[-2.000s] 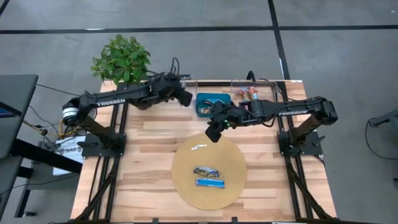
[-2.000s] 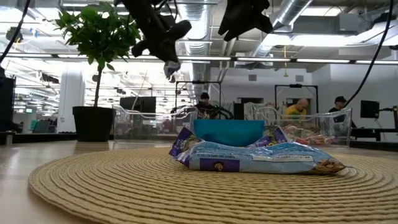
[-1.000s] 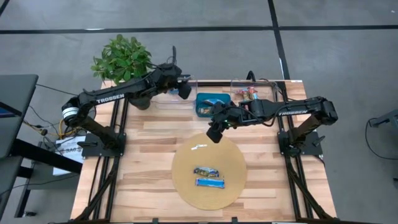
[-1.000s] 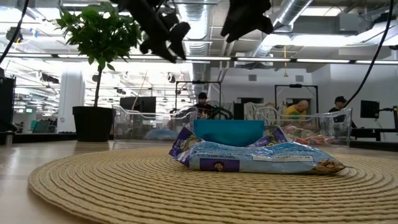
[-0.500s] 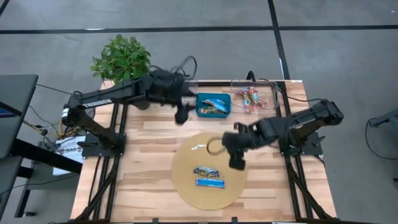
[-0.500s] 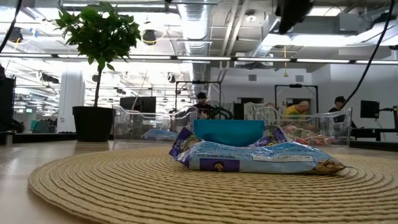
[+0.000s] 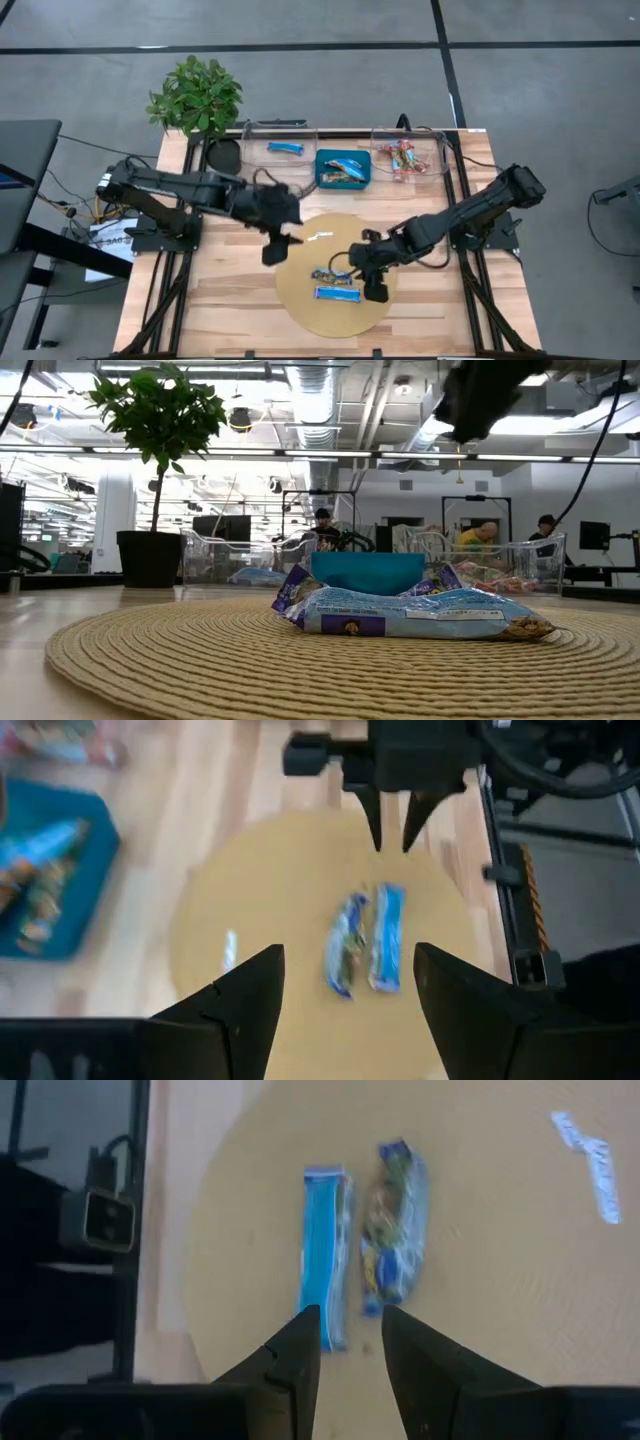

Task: Pick and place Granola Bars by type
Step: Put the blue granola bar into the left transparent bin

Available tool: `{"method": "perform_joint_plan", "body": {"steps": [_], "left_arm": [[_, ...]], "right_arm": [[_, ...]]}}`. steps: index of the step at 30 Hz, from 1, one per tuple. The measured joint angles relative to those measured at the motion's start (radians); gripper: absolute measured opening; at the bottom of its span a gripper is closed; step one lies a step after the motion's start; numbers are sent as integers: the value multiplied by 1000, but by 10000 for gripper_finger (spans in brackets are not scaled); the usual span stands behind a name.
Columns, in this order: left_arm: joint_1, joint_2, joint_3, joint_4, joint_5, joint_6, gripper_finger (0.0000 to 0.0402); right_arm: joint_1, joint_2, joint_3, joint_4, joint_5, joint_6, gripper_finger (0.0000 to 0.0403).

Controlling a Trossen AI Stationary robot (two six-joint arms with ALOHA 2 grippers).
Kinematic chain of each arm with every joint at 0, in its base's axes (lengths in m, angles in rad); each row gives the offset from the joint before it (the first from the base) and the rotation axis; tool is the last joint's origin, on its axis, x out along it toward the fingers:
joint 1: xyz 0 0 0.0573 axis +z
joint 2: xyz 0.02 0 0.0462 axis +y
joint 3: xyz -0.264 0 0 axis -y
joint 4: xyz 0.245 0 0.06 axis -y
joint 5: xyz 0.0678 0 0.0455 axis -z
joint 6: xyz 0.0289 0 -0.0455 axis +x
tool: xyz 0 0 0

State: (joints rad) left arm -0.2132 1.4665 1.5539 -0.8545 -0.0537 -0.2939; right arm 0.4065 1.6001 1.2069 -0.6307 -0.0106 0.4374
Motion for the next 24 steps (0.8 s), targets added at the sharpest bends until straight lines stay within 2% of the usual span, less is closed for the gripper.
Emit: {"method": "perform_joint_plan", "body": {"steps": [11, 16, 21, 24], "left_arm": [[-141, 1, -141, 27, -49, -144, 217], [-168, 0, -145, 29, -107, -166, 217], [-169, 0, -146, 21, -115, -176, 217], [-169, 0, -146, 21, -117, -179, 217]], "right_arm": [[-5, 223, 0, 102, -16, 26, 110], [-32, 275, 5, 106, -18, 36, 147], [-43, 290, 4, 80, -18, 36, 191], [-43, 289, 5, 84, -18, 28, 204]]}}
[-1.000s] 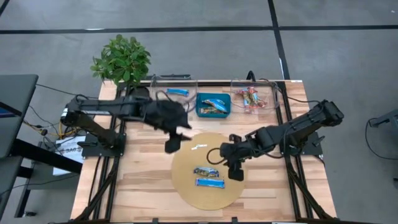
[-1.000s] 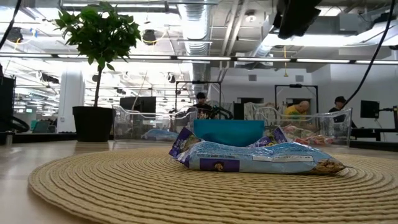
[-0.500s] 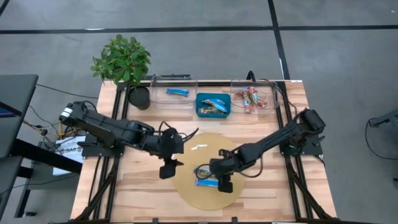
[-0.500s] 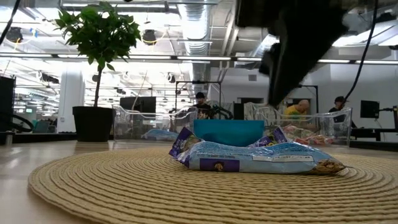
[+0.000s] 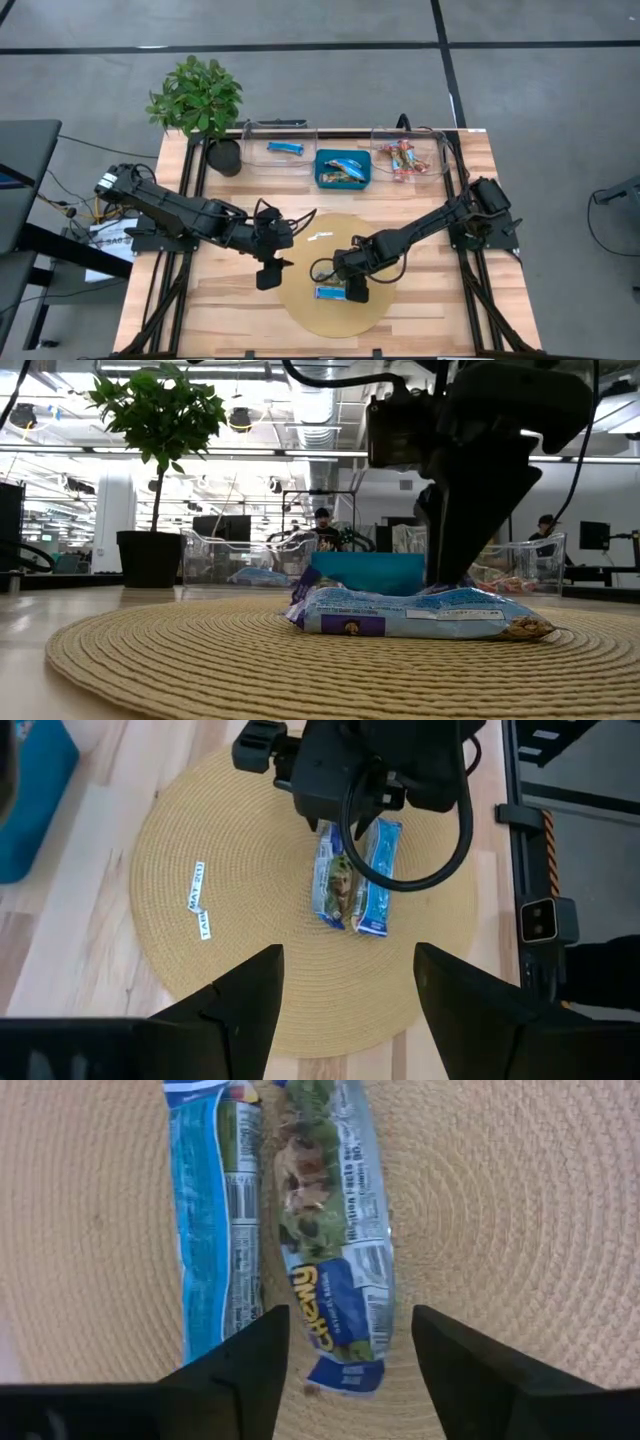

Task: Pick and place Granola Bars by type
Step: Put the blue granola bar into the left transparent bin

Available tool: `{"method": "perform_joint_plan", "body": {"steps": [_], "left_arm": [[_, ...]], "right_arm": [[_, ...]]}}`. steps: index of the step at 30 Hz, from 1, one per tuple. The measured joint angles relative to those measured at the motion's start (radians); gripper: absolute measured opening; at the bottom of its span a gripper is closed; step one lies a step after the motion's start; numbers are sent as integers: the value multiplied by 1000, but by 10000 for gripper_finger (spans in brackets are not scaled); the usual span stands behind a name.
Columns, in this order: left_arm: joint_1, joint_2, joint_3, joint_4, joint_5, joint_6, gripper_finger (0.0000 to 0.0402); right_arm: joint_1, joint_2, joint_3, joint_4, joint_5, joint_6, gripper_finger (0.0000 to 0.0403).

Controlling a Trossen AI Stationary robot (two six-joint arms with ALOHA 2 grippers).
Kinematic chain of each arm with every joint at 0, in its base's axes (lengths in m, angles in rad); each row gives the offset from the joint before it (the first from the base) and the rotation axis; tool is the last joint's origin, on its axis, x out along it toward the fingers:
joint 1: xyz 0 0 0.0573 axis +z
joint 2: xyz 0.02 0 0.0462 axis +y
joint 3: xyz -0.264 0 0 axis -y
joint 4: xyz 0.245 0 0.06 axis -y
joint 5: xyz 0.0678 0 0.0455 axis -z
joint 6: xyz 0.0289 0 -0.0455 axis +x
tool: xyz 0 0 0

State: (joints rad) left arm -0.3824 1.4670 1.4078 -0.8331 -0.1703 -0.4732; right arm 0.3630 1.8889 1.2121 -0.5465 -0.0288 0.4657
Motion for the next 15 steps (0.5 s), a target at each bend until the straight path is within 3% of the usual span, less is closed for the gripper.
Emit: {"method": "perform_joint_plan", "body": {"steps": [5, 15], "left_arm": [[0, 0, 0, 0, 0, 0, 217], [0, 0, 0, -1, -19, -11, 217]], "right_arm": [[0, 0, 0, 1, -56, -3, 185], [0, 45, 4, 18, -130, -3, 59]]}}
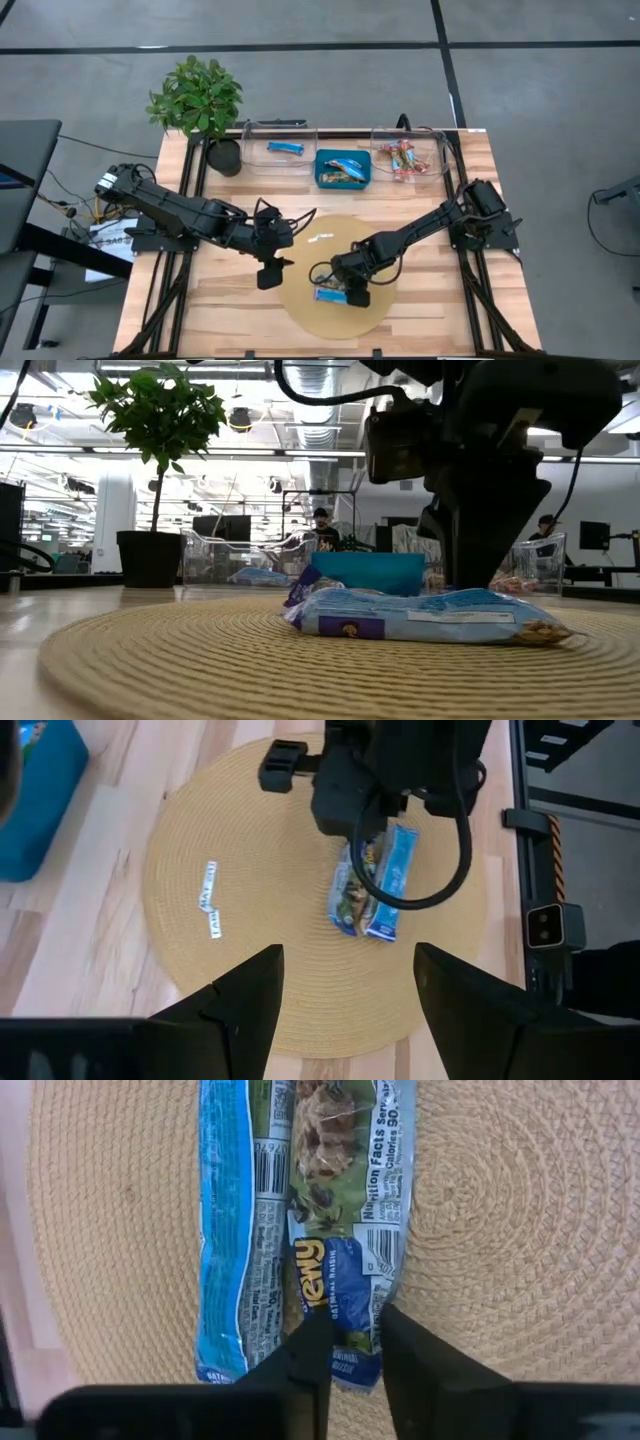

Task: Pick and place Granola Bars by type
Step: Put the blue granola bar into the left transparent bin

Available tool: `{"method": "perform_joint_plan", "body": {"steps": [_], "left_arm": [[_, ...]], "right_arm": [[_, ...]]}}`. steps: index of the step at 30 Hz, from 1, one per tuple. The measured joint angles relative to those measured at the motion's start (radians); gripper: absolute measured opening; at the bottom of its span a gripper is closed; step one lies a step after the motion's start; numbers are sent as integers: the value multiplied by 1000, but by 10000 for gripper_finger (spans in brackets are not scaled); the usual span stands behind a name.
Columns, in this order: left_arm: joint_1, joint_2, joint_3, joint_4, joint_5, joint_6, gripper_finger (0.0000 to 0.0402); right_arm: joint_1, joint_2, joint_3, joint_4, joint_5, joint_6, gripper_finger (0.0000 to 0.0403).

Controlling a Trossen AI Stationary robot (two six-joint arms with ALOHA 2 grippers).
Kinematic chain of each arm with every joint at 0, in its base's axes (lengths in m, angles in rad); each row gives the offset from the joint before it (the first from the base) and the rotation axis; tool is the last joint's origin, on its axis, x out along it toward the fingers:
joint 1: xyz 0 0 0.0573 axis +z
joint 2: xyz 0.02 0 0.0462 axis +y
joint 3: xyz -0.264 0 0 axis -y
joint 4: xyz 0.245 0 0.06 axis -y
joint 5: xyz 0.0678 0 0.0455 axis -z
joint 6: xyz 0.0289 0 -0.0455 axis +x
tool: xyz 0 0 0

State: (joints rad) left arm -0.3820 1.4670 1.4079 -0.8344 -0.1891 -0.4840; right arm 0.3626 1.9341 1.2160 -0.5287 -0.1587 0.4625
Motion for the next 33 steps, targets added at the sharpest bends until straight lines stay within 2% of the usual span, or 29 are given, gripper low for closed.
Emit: {"method": "perform_joint_plan", "body": {"steps": [6, 13, 17, 22, 27, 31, 33], "left_arm": [[0, 0, 0, -2, -17, -2, 217], [5, 0, 0, 27, -169, -81, 217], [14, -3, 0, 61, -267, -141, 217], [32, -26, 1, 93, -440, -231, 217], [69, -63, 1, 105, -602, -319, 217], [138, -77, 1, 174, -654, -470, 219], [188, -77, 1, 219, -598, -494, 225]], "right_arm": [[-8, -11, -3, 0, -13, 4, 23], [-68, -131, 12, -12, -24, 71, 22], [-128, -248, 13, -28, 39, 146, 19], [-224, -397, 13, -69, 151, 243, 22], [-324, -515, 13, -73, 226, 271, 27], [-386, -576, 13, -19, 244, 250, 20], [-413, -600, 13, 17, 244, 240, 19]]}}
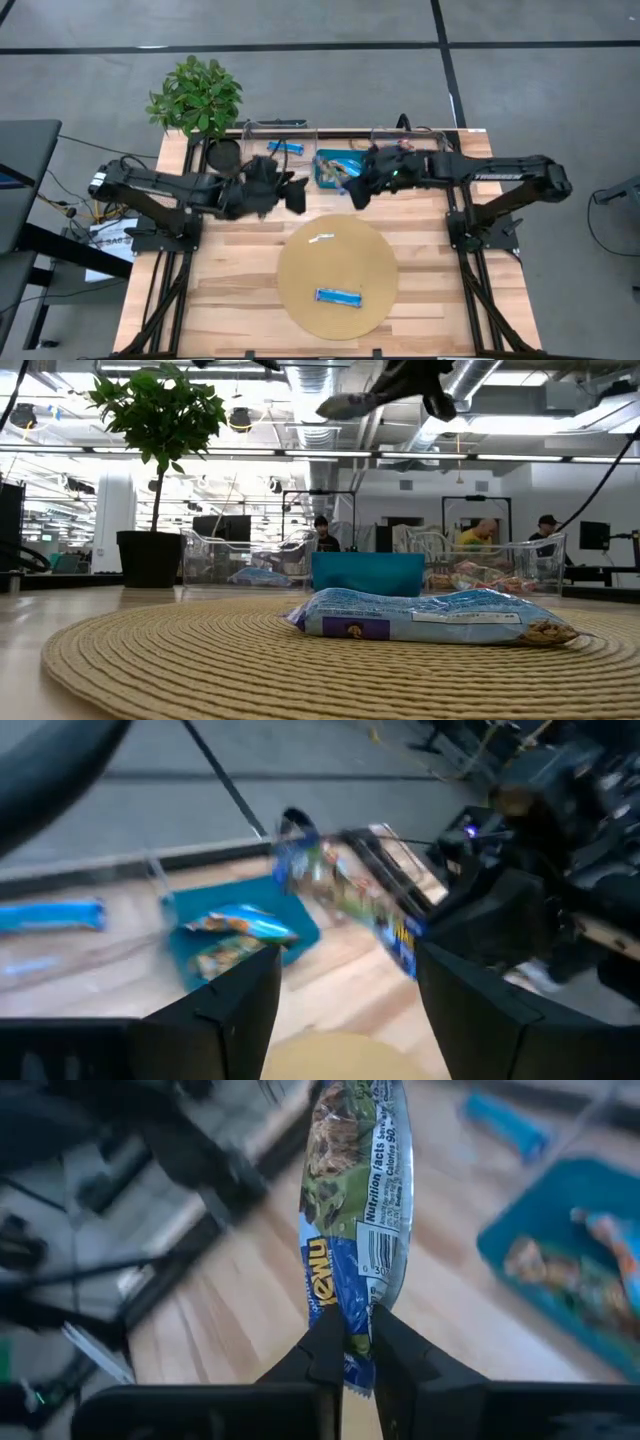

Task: Pick and place Granola Bars by type
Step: Put the blue granola bar into the left transparent bin

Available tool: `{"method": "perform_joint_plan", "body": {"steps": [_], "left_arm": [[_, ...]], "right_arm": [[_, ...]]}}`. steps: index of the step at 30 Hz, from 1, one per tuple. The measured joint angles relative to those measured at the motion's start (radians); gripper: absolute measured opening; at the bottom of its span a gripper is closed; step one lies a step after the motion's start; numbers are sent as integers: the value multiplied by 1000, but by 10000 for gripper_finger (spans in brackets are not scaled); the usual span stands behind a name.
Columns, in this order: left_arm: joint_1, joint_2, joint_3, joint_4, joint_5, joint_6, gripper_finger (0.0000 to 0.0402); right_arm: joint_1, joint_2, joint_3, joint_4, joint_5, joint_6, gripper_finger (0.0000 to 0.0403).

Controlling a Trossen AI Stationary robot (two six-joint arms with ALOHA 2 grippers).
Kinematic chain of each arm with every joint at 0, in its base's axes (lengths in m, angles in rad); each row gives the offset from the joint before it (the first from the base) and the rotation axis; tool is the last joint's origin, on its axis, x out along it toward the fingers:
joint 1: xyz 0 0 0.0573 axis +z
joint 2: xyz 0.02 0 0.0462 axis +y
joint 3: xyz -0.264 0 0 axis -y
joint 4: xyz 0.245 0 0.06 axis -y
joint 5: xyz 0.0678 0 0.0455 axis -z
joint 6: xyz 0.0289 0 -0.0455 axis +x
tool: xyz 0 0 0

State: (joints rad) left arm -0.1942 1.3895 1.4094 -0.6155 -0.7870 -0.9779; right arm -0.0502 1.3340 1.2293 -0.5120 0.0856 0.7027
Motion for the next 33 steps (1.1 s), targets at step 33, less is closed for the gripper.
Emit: {"method": "perform_joint_plan", "body": {"steps": [33], "left_arm": [[345, 89, -1, 448, 549, 29, 231]], "right_arm": [[-66, -11, 0, 259, -87, -101, 22]]}}
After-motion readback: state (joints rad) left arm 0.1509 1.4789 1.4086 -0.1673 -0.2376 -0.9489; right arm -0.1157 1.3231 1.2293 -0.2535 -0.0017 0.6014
